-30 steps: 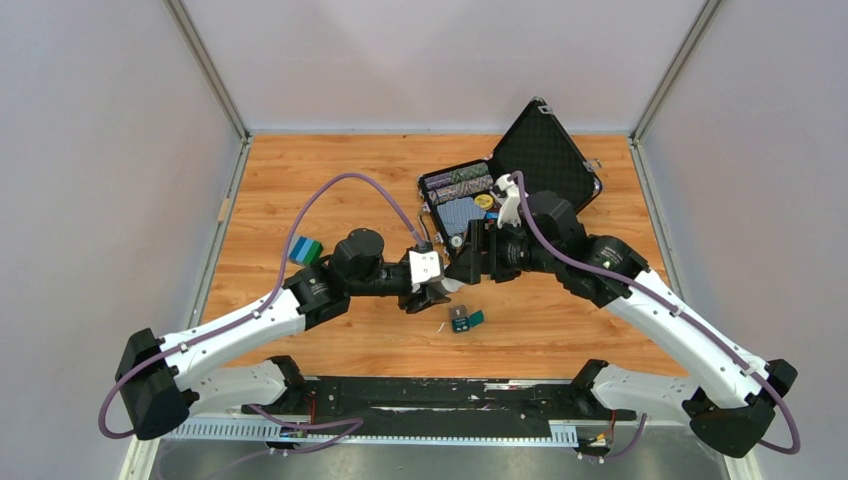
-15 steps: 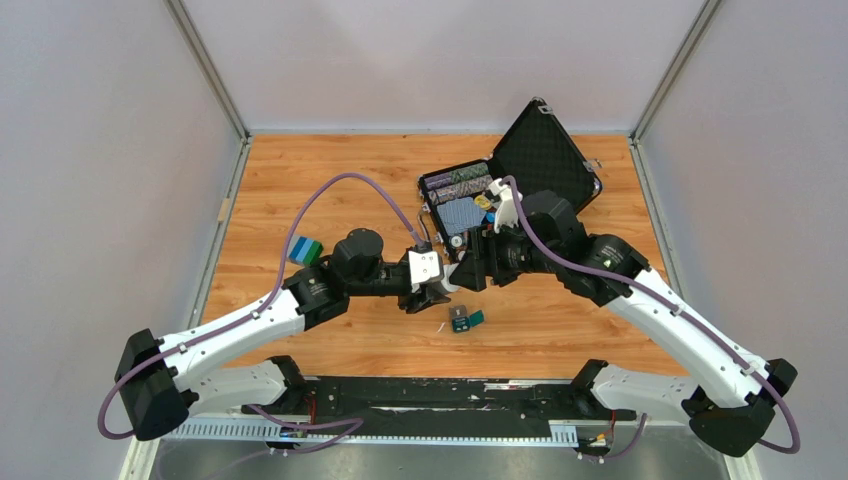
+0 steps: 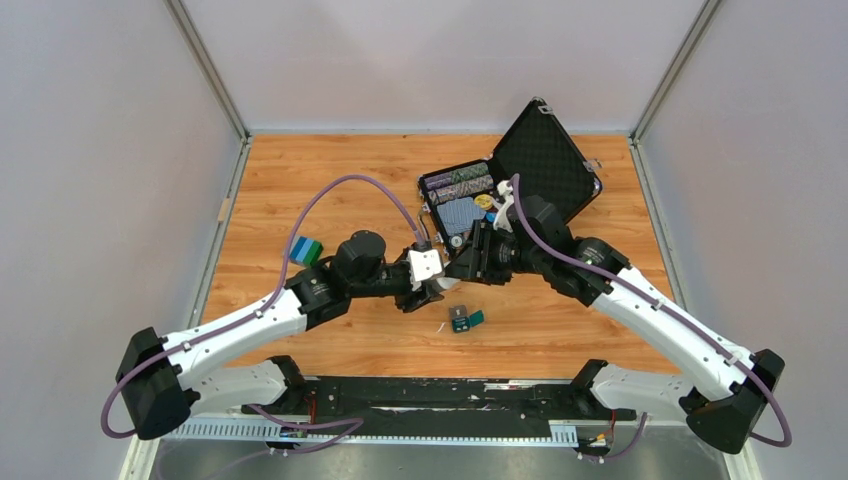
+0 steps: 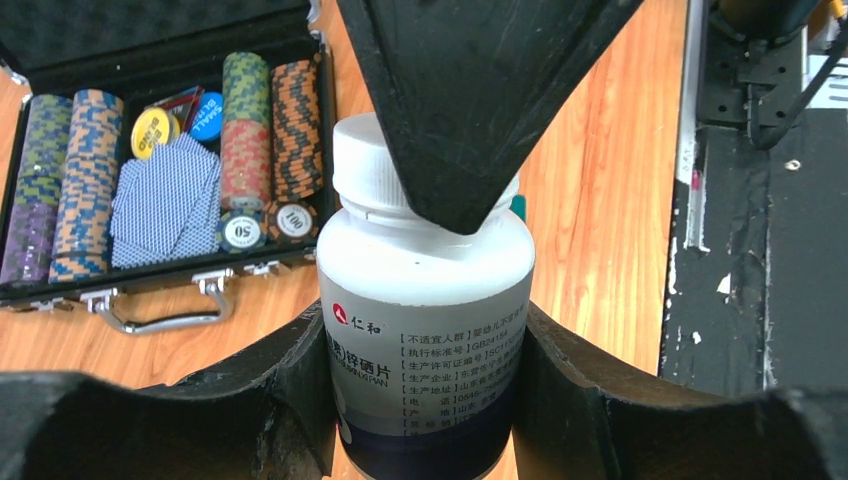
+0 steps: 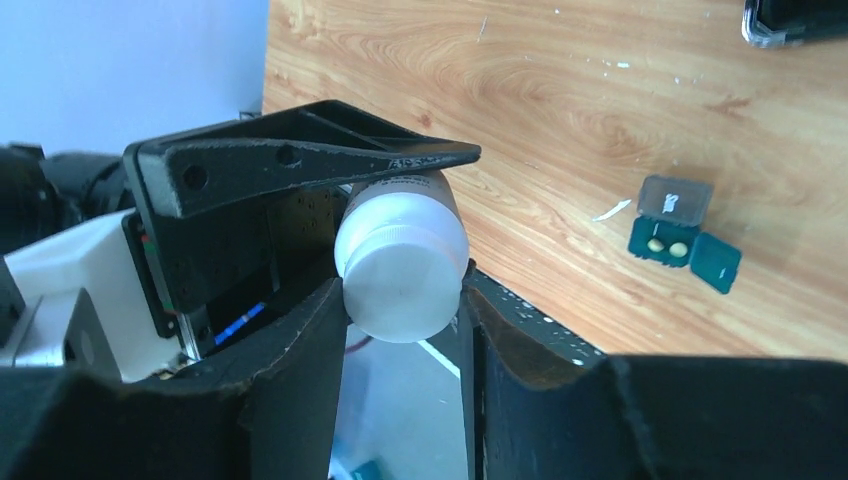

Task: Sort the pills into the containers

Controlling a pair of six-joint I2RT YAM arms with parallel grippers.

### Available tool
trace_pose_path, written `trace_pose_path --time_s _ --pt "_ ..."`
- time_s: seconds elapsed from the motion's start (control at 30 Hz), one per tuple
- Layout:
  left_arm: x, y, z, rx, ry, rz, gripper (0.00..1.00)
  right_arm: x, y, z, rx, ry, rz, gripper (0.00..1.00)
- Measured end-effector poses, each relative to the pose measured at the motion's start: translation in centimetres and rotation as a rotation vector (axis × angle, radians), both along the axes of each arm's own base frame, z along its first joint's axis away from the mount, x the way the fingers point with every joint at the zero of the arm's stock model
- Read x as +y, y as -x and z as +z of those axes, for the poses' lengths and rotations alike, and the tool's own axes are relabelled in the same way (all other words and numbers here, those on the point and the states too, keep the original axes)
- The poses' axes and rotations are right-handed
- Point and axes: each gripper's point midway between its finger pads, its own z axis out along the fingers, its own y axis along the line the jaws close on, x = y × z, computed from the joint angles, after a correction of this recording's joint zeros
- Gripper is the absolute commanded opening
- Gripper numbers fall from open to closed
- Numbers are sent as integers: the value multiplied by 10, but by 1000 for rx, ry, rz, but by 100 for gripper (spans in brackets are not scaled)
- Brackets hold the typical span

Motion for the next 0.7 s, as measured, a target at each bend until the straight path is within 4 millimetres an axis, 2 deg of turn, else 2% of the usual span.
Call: trace_pose_path --time_s 0.07,0.1,0.17,0.3,0.5,0.7 --pt "2 -3 -6 1 -16 20 0 2 -3 -5 50 -23 -55 55" --pt "3 -4 -8 3 -22 27 0 3 -4 -8 73 -34 -81 65" --pt "2 -6 -8 -2 -20 31 0 5 -6 -9 99 -54 -109 76" --pt "-4 -7 2 -30 18 23 0 7 -6 -2 66 -73 -104 82" --pt "-5 -5 7 -28 21 14 0 -11 0 19 -131 -56 -29 87" --pt "-5 3 6 -13 19 -21 0 -26 12 39 -339 -42 100 87"
